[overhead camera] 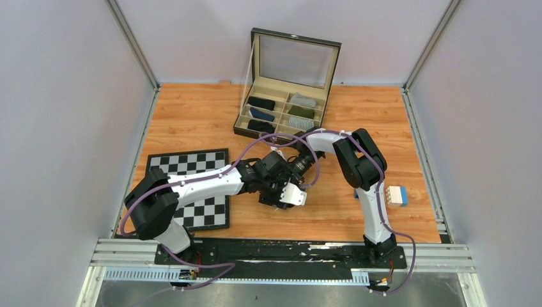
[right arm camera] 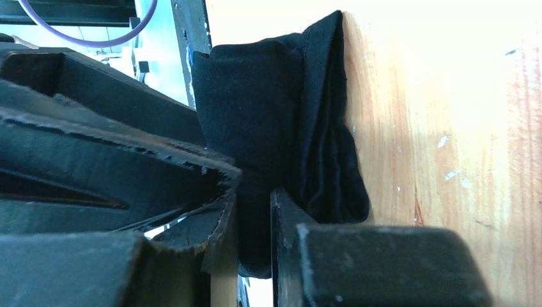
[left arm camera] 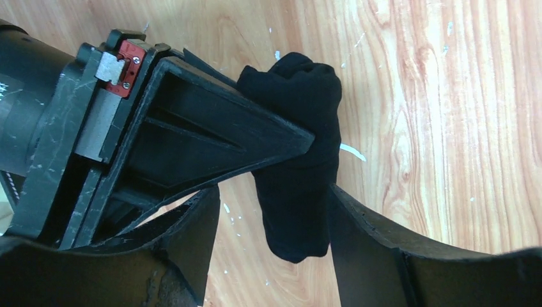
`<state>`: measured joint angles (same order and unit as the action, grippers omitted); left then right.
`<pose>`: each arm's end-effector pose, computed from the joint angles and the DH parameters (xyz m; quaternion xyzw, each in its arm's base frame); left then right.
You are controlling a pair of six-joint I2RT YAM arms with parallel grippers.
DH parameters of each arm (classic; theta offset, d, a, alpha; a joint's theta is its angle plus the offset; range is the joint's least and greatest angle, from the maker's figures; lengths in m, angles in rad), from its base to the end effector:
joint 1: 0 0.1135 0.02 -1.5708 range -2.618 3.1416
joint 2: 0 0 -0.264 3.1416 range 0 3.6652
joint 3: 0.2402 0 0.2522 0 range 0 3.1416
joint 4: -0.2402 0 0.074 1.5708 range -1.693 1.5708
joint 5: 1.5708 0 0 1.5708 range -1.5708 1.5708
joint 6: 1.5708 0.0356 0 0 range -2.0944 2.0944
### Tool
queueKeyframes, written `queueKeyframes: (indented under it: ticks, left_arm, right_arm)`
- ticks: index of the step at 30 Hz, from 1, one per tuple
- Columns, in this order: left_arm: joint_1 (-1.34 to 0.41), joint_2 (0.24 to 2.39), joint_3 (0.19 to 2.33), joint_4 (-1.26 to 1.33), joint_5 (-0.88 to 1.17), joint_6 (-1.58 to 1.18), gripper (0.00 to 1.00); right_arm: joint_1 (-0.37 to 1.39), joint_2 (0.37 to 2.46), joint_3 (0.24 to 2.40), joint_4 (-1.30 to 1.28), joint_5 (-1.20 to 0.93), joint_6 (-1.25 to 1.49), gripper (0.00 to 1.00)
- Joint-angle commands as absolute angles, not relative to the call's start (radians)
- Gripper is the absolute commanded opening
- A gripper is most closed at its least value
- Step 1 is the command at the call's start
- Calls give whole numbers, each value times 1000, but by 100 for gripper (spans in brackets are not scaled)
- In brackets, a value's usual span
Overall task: Roll the underwear
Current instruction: Roll the underwear to the center of the board.
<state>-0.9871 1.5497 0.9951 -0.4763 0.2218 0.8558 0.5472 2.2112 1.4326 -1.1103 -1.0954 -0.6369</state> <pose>0.1644 -0.2631 0.2062 0.7808 0.5557 -0.1238 0.2575 0.2961 0.2175 0.1101 0.4020 -0.7455 -0.5197 0.1120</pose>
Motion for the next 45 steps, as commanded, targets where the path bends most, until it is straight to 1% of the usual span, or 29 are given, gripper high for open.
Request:
queueKeyframes:
  ticks: [1,5,6,7,10,14,16,17,18,20,22,25,27,29,30,31,32,33,34,35,37,39,42,45]
  left_arm:
    - [-992,1595,999,-409,231,831,65]
    - [-992,1673,1029,-448,230,845,49]
    - [-992,1691,1042,-467,233,853,43]
    - [-992,1709,1054,-490,244,863,39]
    - [-992,1748,1079,-558,265,897,23]
    - [-992,1779,1099,-627,316,901,9]
    - [-992,1794,1108,-649,345,883,5]
    - [-992,1802,1113,-658,358,877,4]
    - [-990,1814,1120,-668,373,869,3]
    - [-983,1842,1142,-695,404,861,2]
    - [-963,1878,1180,-736,447,849,2]
    - [-914,1945,1248,-774,520,813,2]
    - [-876,1997,1313,-820,570,792,3]
    - [-834,2068,1386,-875,622,767,3]
    - [-818,2095,1422,-898,651,758,3]
    - [-804,2120,1448,-921,676,750,3]
    - [-794,2140,1470,-935,698,743,3]
    - [-787,2153,1484,-942,710,735,3]
    - [-785,2161,1491,-942,716,731,3]
    - [-784,2165,1494,-936,717,723,3]
    - [-781,2176,1500,-931,723,702,3]
    - [-778,2191,1509,-934,727,687,3]
    - [-768,2213,1519,-937,733,676,3]
    - [-764,2224,1530,-942,729,681,4]
  right_arm:
    - [551,2262,1419,-1026,-945,-696,2]
    - [550,2258,1417,-1022,-943,-690,3]
    - [549,2254,1412,-1014,-941,-684,3]
    - [549,2243,1403,-1006,-937,-681,5]
    - [546,2159,1394,-994,-875,-679,26]
    - [460,2018,1476,-1136,-820,-743,60]
    - [387,1945,1543,-1209,-816,-753,80]
    - [347,1914,1579,-1246,-818,-759,95]
    - [309,1876,1606,-1283,-824,-765,99]
    - [225,1782,1634,-1295,-830,-760,100]
    - [152,1621,1593,-1178,-774,-692,100]
    - [68,1325,1378,-822,-553,-573,100]
    - [54,1140,1211,-621,-418,-573,100]
    - [38,1026,1101,-541,-430,-604,100]
    - [37,996,1065,-555,-471,-630,100]
    - [38,974,1054,-611,-565,-684,99]
    - [43,963,1047,-699,-674,-764,94]
    - [62,954,1031,-774,-746,-823,89]
    - [95,947,1012,-815,-773,-844,83]
    - [136,939,989,-836,-772,-854,75]
    - [240,937,936,-840,-742,-892,65]
    - [367,959,907,-843,-639,-960,54]
    - [520,1026,886,-817,-526,-1014,47]
    - [665,1082,855,-735,-433,-1038,45]
